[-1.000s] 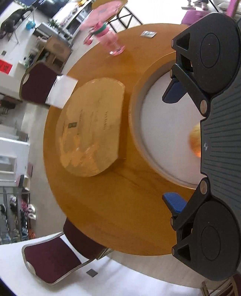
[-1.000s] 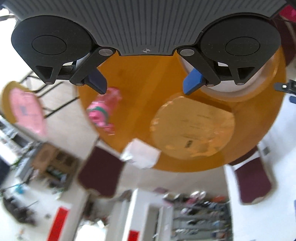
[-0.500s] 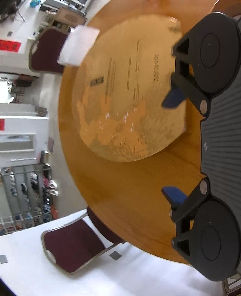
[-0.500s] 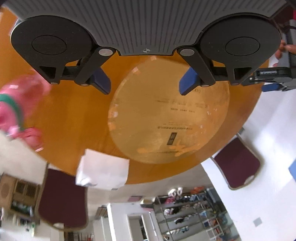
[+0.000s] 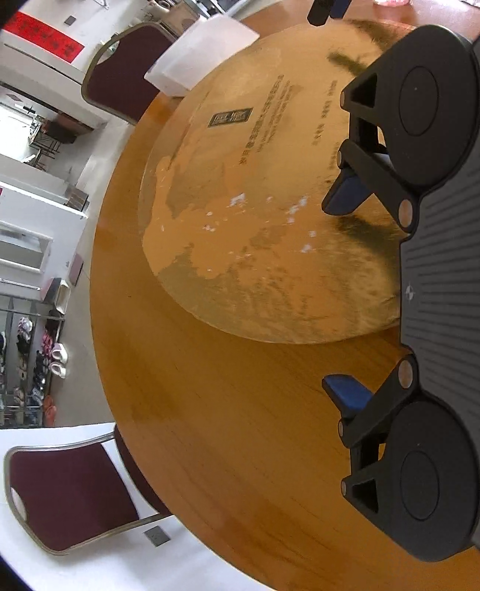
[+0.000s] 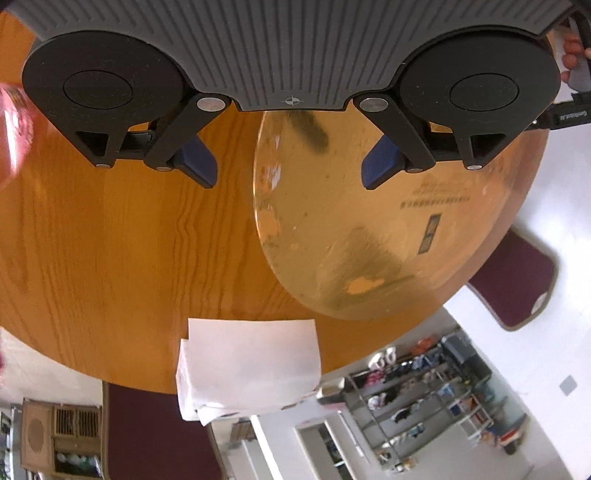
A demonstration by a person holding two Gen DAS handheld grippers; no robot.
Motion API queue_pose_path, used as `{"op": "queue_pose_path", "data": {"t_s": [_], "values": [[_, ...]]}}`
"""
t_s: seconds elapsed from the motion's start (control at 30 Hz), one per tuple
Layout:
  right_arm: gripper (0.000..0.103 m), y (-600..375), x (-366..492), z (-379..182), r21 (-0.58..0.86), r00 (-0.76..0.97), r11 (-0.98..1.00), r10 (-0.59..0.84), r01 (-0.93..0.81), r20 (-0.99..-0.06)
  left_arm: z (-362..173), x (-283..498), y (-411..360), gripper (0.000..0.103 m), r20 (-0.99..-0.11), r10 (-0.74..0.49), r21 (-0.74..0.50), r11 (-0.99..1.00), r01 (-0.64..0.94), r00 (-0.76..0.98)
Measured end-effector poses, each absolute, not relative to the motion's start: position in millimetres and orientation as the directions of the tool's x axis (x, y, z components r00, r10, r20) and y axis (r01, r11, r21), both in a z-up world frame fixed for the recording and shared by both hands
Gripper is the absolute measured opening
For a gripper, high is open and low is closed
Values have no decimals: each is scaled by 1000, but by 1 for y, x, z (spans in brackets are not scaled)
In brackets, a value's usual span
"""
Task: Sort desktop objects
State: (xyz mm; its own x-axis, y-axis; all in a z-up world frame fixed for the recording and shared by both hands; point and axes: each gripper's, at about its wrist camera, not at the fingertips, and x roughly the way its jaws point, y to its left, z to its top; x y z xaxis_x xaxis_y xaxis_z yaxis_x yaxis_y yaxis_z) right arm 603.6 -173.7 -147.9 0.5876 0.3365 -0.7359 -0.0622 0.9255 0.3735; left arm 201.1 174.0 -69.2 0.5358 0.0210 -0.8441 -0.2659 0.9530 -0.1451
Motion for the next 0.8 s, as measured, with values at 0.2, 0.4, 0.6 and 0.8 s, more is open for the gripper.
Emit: {"op": "queue_pose_path", "data": {"t_s": [0.2,0.4,0.6,0.8], "values": [[89,-166,620,-157,365,572,929,337,-70,-748,-79,225,168,102,-824,36,-139,955,-263,565],[90,-164,637,-169,408,558,910,374,-69,-741,-93,240,184,103,-814,-65,-286,910,-301,577],[103,-157,638,-185,430,555,897,409,-99,-725,-99,241,182,103,-792,-70,-311,901,-302,607],[100,-153,637,-183,405,564,911,372,-72,-737,-98,244,173,102,-808,-58,-284,910,-303,586]]}}
